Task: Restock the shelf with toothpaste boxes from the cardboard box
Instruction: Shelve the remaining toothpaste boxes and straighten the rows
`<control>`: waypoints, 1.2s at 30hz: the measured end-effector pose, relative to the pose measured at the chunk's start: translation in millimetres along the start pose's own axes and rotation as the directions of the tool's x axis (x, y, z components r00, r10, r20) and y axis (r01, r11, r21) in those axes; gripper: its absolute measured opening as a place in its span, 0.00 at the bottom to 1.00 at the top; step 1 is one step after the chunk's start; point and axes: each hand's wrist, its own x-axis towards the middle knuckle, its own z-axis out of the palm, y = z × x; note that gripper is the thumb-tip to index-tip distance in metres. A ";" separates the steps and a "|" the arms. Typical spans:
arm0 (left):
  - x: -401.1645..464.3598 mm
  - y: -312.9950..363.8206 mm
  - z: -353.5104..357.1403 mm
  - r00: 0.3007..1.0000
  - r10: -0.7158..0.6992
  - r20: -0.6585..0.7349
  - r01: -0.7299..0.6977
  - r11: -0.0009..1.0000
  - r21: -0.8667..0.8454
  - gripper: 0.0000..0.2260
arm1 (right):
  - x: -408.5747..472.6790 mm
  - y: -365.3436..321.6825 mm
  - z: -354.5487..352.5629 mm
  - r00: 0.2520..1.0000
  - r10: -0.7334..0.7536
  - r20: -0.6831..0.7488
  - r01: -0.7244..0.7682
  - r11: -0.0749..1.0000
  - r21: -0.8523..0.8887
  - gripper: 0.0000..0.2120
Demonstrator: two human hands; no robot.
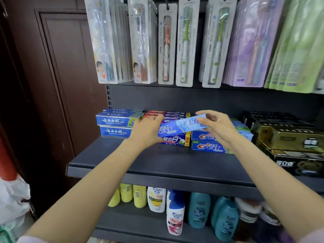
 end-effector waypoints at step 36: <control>-2.7 160.0 57.9 0.984 0.179 0.005 -0.178 0.983 -0.035 0.13 | -71.4 56.9 -110.0 0.985 -0.169 0.022 0.049 0.159 -0.986 0.17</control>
